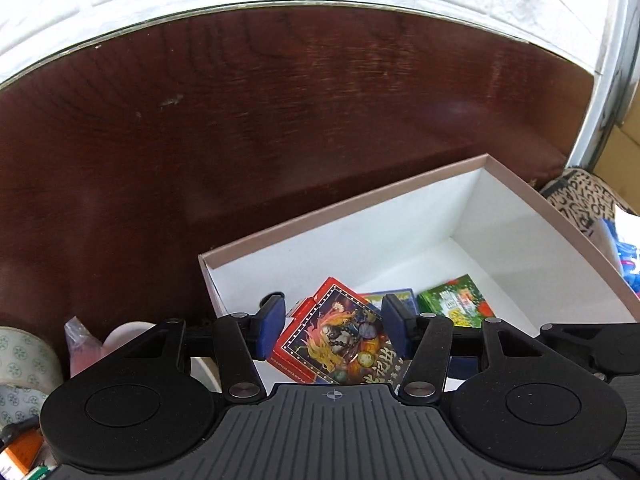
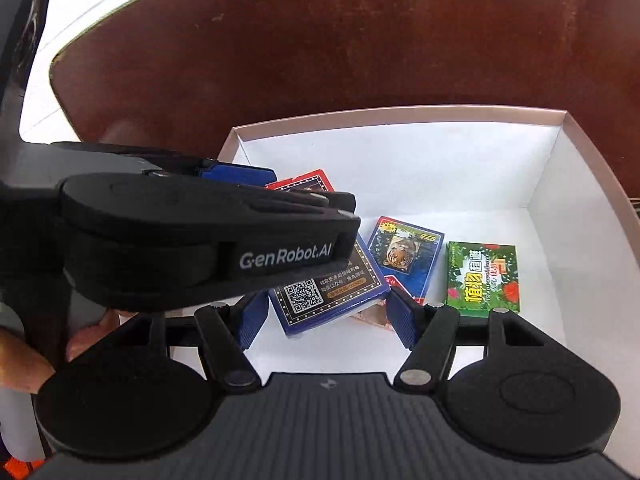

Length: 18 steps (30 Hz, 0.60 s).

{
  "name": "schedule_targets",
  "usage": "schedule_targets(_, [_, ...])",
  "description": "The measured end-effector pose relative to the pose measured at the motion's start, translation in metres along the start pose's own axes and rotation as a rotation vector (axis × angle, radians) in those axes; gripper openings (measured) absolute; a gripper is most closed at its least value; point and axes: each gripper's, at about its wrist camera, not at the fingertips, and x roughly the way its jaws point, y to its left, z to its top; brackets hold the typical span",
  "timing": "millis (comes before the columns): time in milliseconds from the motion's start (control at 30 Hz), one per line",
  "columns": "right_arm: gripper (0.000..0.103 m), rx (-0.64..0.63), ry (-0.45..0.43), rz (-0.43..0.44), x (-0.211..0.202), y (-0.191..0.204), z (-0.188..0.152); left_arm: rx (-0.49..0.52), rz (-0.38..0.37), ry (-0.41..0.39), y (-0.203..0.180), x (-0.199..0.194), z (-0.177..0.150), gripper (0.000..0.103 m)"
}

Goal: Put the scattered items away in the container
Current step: 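Open both grippers to release the card packs into the white box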

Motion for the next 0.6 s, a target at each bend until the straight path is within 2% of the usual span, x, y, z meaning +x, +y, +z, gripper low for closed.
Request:
schedule_targets(67, [0.070,0.006,0.003,0.001,0.004,0.000,0.000,0.011,0.012,-0.003,-0.001,0.000,0.001,0.057])
schedule_targets(100, [0.070,0.012,0.006,0.004,0.006,0.000,0.000,0.015,0.016,-0.004,-0.002,0.001,0.003,0.066])
schedule_targets(167, [0.070,0.020,0.004,0.004,0.011,0.000,0.000,0.008,0.034,-0.016,0.000,0.000,0.004,0.068])
schedule_targets(233, [0.069,0.026,-0.007,0.000,0.014,0.001,0.000,-0.008,0.022,-0.026,0.002,-0.001,0.004,0.073])
schedule_targets(267, [0.068,0.030,-0.013,-0.001,0.015,0.001,0.000,-0.012,0.026,-0.025,0.002,-0.002,0.003,0.086])
schedule_targets(300, [0.070,0.031,-0.015,-0.003,0.015,0.001,-0.001,-0.003,0.015,-0.034,0.001,-0.004,0.003,0.091])
schedule_targets(333, [0.073,0.033,-0.015,-0.009,0.014,-0.001,-0.002,0.009,0.008,-0.038,0.000,-0.007,0.003,0.092])
schedule_targets(400, [0.087,0.039,-0.030,-0.026,0.009,-0.004,-0.005,0.034,0.018,-0.051,-0.003,-0.013,0.002,0.096])
schedule_targets(500, [0.092,0.047,-0.038,-0.031,-0.001,-0.008,-0.011,0.049,0.050,-0.067,-0.008,-0.020,0.000,0.103])
schedule_targets(600, [0.095,0.062,-0.032,-0.023,-0.011,-0.010,-0.018,0.050,0.075,-0.059,-0.011,-0.024,-0.003,0.103])
